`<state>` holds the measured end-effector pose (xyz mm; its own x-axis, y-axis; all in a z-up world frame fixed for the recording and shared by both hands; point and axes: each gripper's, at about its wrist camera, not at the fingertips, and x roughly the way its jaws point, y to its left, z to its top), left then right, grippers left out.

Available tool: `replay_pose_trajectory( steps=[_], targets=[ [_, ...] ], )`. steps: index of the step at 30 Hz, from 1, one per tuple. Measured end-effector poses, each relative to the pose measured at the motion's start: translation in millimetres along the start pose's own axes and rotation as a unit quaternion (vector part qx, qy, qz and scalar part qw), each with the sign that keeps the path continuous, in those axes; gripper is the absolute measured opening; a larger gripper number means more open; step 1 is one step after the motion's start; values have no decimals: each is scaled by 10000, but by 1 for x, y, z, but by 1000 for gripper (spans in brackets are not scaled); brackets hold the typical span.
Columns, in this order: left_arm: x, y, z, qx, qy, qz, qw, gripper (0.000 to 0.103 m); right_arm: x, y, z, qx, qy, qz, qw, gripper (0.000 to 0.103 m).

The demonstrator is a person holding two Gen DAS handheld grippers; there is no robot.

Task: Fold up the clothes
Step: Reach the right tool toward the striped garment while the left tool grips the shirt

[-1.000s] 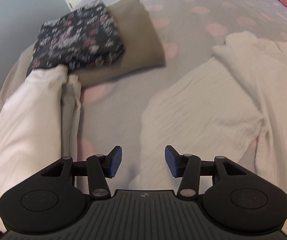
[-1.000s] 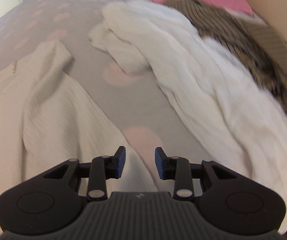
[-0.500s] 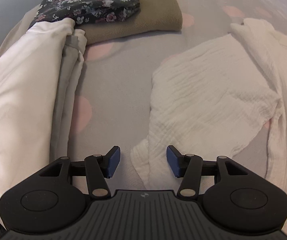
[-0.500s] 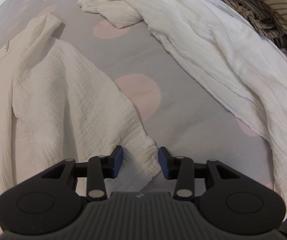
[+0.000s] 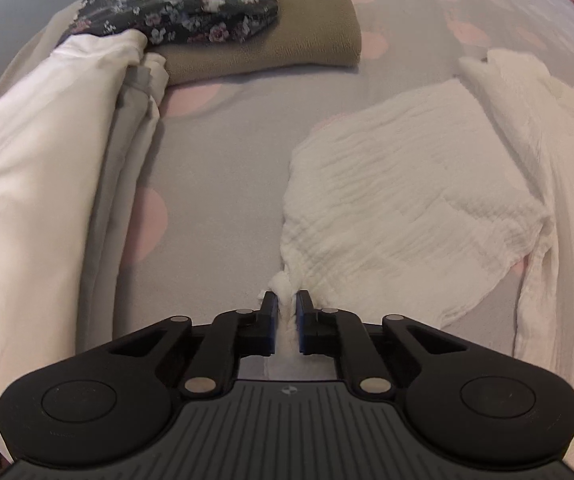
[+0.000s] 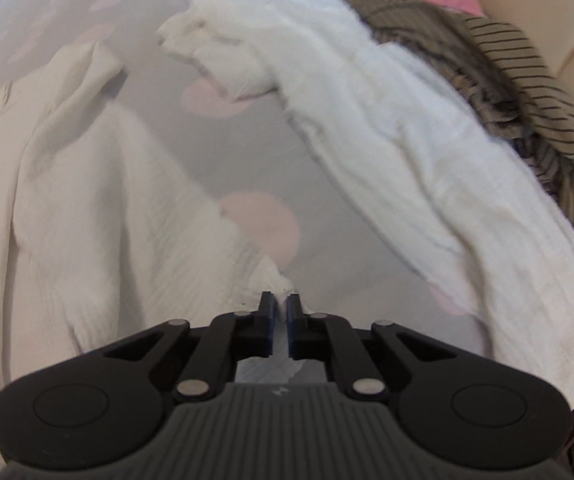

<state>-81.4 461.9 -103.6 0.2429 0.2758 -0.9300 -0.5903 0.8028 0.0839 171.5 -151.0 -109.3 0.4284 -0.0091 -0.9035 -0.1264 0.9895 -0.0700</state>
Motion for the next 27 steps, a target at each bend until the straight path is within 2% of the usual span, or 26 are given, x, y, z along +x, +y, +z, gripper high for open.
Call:
replay_pose_trajectory(
  steps=[4,8,11,15,20,27],
  targets=[
    [-15,17,12,-412,-231,-35,9989,6,-15,-28,20,543,-395,-106,9977,7],
    [-35,39,24,-915,-619,55,9939,5,-25,-56,42,1062,-702,-140,9918,7],
    [-49,50,32,-1111,-946,325,9888,5,-29,-76,57,1424,-923,-207,9853,7],
    [-59,61,41,-1091,-1354,693,9823,5,-28,-100,73,1693,-1289,-471,9760,7],
    [-56,66,52,-1096,-1522,879,9783,5,-23,-131,97,1963,-1576,-684,9654,7],
    [-34,62,58,-953,-1257,1475,9764,5,4,-148,115,2026,-1566,-1085,9605,7]
  ],
)
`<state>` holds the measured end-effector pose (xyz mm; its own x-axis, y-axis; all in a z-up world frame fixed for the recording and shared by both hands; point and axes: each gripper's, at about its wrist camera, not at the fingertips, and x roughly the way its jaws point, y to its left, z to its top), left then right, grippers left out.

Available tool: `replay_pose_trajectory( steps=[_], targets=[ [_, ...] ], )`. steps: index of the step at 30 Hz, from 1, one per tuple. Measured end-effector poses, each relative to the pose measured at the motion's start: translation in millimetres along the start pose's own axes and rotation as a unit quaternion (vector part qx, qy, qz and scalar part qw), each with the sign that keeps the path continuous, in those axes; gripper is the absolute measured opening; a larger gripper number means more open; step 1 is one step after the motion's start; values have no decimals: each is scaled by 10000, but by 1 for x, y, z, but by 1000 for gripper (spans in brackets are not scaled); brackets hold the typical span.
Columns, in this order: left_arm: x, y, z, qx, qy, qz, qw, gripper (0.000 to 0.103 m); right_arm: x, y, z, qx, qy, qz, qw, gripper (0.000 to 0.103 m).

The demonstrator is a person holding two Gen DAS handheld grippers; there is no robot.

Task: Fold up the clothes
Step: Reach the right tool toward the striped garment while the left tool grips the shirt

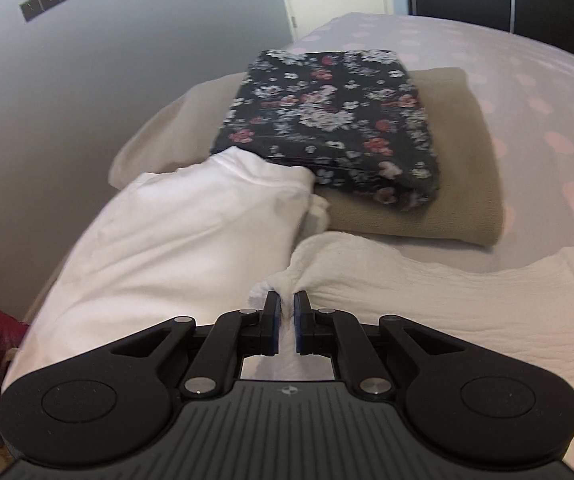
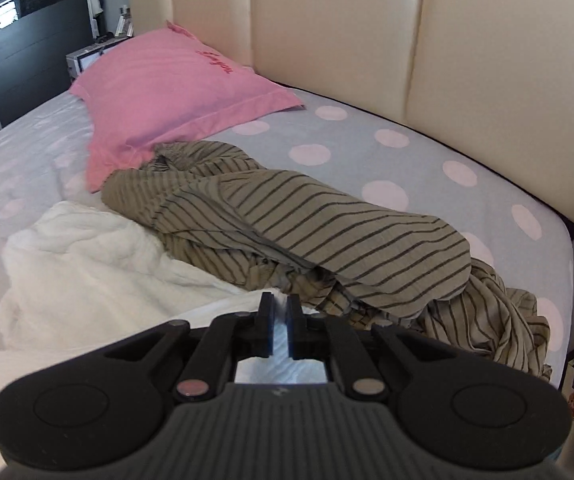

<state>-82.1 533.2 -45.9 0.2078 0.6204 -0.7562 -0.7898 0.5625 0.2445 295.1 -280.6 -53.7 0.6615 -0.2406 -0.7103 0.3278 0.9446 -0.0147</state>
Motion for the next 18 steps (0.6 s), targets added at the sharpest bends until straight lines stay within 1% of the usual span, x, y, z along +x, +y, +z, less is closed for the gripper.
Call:
replay_pose_trajectory(
  steps=[3,5,7,9,12,13,14,15,16,18],
  targets=[
    [8,2,-2,85,70,208,9997,5,10,-2,-1,-85,-100,-281,9995,6],
    [13,1,-4,198,106,330,9992,5,17,-4,-2,-128,-35,-413,9991,6],
    [18,-1,-6,272,161,339,9989,5,23,-4,-5,-182,78,-449,9988,6],
    [18,-5,-7,399,152,244,9988,6,29,-4,-8,-233,227,-426,9986,7],
    [10,-12,-9,592,44,154,9981,12,27,-1,-12,-280,313,-424,9982,10],
    [7,-15,-10,641,-13,118,9979,18,24,-1,-13,-297,317,-395,9983,16],
    [2,-17,-11,705,-53,79,9975,22,21,-1,-15,-310,321,-349,9984,25],
    [-3,-21,-12,778,-91,26,9969,31,17,0,-16,-331,315,-300,9985,28],
    [-10,-24,-14,857,-133,-66,9962,38,12,2,-19,-412,277,-222,9985,28],
    [-25,-33,-18,1035,-216,-344,9938,39,-1,9,-24,-631,174,-36,9978,28]
  ],
)
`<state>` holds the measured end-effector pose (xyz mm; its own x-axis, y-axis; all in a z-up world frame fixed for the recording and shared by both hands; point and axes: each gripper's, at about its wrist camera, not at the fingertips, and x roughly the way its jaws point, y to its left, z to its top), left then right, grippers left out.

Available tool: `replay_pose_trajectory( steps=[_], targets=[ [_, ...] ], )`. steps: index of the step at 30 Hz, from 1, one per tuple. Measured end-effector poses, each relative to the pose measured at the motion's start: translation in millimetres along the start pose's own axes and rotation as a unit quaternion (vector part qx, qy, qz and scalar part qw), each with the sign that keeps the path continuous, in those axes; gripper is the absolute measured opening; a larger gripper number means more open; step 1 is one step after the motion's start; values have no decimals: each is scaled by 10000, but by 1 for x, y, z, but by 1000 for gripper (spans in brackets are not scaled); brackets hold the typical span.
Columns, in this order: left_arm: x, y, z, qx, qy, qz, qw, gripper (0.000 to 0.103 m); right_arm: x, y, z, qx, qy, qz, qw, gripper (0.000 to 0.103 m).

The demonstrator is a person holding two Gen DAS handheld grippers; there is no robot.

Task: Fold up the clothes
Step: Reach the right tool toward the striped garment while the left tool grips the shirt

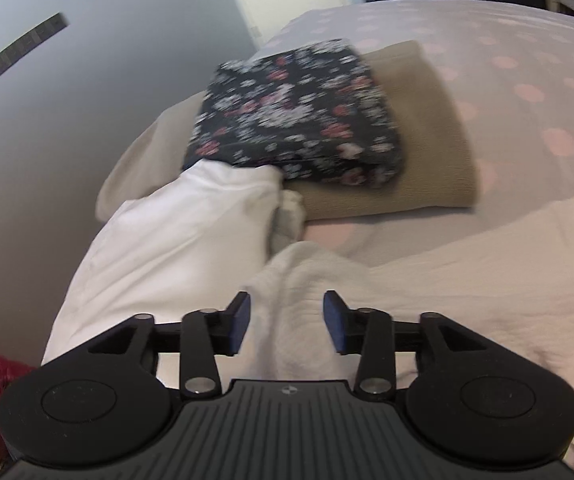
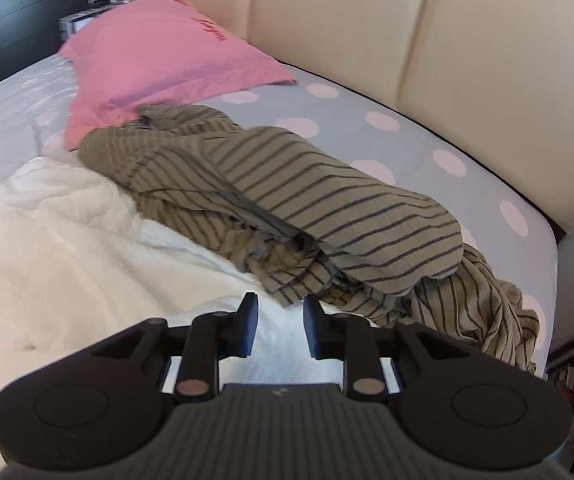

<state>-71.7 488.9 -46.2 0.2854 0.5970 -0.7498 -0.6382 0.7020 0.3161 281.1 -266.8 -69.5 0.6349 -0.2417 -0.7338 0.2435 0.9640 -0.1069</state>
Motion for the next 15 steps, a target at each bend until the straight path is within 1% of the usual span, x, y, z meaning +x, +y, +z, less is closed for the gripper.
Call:
replay_pose_trajectory(
  steps=[1,3,7,9,11,13,15],
  targets=[
    [-8,-7,-1,98,-38,-165,9998,39,-6,4,-2,-111,-58,87,9999,28],
    [-23,-20,-4,293,-114,-496,9983,40,-20,12,-8,-302,-115,390,9987,28],
    [-48,-48,-19,633,-121,-1243,9901,40,-49,35,-23,-677,-63,945,9932,27],
    [-60,-62,-31,803,-99,-1641,9831,40,-60,47,-34,-881,46,1209,9887,27],
    [-70,-77,-46,1049,-88,-2033,9734,40,-70,59,-45,-1062,180,1451,9835,27],
    [-75,-90,-60,1254,-20,-2301,9651,40,-76,68,-61,-1159,429,1673,9781,27],
    [-75,-102,-74,1428,97,-2480,9581,40,-82,76,-81,-1224,720,1909,9713,27]
  ],
)
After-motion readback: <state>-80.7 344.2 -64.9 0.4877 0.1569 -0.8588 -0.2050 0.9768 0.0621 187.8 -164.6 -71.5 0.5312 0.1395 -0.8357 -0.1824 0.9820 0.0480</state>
